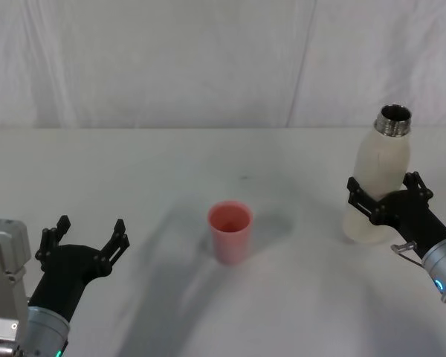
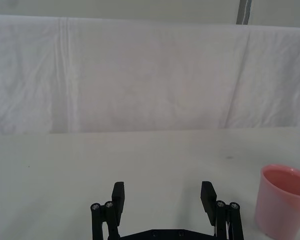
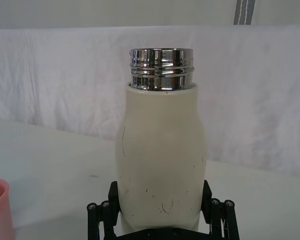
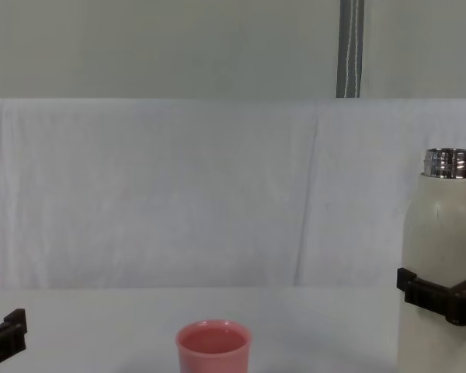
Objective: Grasp the thermos with one hand and pour water into the cup lid.
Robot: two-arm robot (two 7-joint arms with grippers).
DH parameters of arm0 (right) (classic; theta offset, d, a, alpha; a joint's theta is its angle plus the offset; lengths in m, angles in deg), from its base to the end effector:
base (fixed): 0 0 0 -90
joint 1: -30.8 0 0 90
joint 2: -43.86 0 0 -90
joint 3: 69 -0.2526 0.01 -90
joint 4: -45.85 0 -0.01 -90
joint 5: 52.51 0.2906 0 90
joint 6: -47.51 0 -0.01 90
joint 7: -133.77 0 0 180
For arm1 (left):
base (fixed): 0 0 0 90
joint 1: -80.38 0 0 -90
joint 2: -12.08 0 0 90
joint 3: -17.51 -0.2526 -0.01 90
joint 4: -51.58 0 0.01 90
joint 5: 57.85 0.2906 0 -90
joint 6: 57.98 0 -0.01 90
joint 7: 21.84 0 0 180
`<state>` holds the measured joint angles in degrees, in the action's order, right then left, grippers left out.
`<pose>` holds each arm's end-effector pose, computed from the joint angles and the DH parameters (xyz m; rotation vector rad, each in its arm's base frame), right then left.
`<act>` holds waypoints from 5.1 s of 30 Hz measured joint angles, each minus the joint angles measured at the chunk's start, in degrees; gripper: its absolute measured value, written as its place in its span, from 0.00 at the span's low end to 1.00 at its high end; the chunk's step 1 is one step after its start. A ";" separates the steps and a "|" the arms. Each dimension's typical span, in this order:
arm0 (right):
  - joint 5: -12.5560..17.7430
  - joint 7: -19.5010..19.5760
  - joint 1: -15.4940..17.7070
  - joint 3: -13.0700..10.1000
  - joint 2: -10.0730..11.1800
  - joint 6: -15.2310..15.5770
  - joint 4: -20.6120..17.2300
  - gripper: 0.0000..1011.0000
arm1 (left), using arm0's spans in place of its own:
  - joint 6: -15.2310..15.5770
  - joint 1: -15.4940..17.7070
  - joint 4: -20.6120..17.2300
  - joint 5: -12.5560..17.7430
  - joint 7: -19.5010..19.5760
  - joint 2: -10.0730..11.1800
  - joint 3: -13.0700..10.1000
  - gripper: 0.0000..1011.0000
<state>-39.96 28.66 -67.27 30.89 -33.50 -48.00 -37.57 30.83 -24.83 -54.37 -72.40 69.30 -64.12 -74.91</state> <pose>0.3422 -0.0134 -0.2549 0.0438 -0.0827 -1.1633 0.2444 0.0305 -0.2501 -0.0382 0.0143 1.4460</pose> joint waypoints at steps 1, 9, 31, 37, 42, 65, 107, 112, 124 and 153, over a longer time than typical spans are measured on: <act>-0.01 0.01 -0.01 0.00 0.03 0.00 0.00 0.94 | 0.00 0.00 0.00 0.00 0.00 0.00 0.00 0.99; -0.01 0.04 -0.30 -0.06 0.29 -0.32 0.01 0.94 | 0.00 0.00 0.00 0.00 0.00 0.00 0.00 0.99; -0.40 0.68 -0.98 -0.91 0.50 -0.85 0.42 0.94 | 0.00 0.00 0.00 0.00 0.00 0.00 0.00 0.99; -0.41 0.92 -0.71 -1.29 0.45 -0.99 0.37 0.94 | 0.00 0.00 0.00 0.00 0.00 0.00 0.00 0.99; -0.27 0.84 -0.71 -1.30 0.10 -1.46 1.16 0.94 | 0.00 0.00 0.00 0.00 0.00 0.00 0.00 0.99; -0.62 0.21 -1.36 -0.21 -0.62 -1.65 2.67 0.94 | 0.00 0.00 0.00 0.00 0.00 0.00 0.00 0.99; -0.84 0.84 -1.40 -0.74 -1.47 -2.61 4.83 0.94 | 0.00 0.00 0.00 0.00 0.00 0.00 0.00 0.99; -0.88 0.69 -1.72 -0.67 -1.65 -2.93 5.26 0.94 | 0.00 0.00 0.00 0.00 0.00 0.00 0.00 0.99; -1.03 0.65 -2.07 -0.58 -1.78 -2.83 5.50 0.94 | 0.00 0.00 0.00 0.00 0.00 0.00 0.00 0.99; -0.97 0.68 -2.04 -0.61 -1.77 -2.72 5.46 0.99 | 0.00 0.00 0.00 0.00 0.00 0.00 0.00 0.99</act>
<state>-40.93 29.35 -69.31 30.28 -35.27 -50.72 -32.11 30.83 -24.83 -54.37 -72.40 69.30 -64.12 -74.90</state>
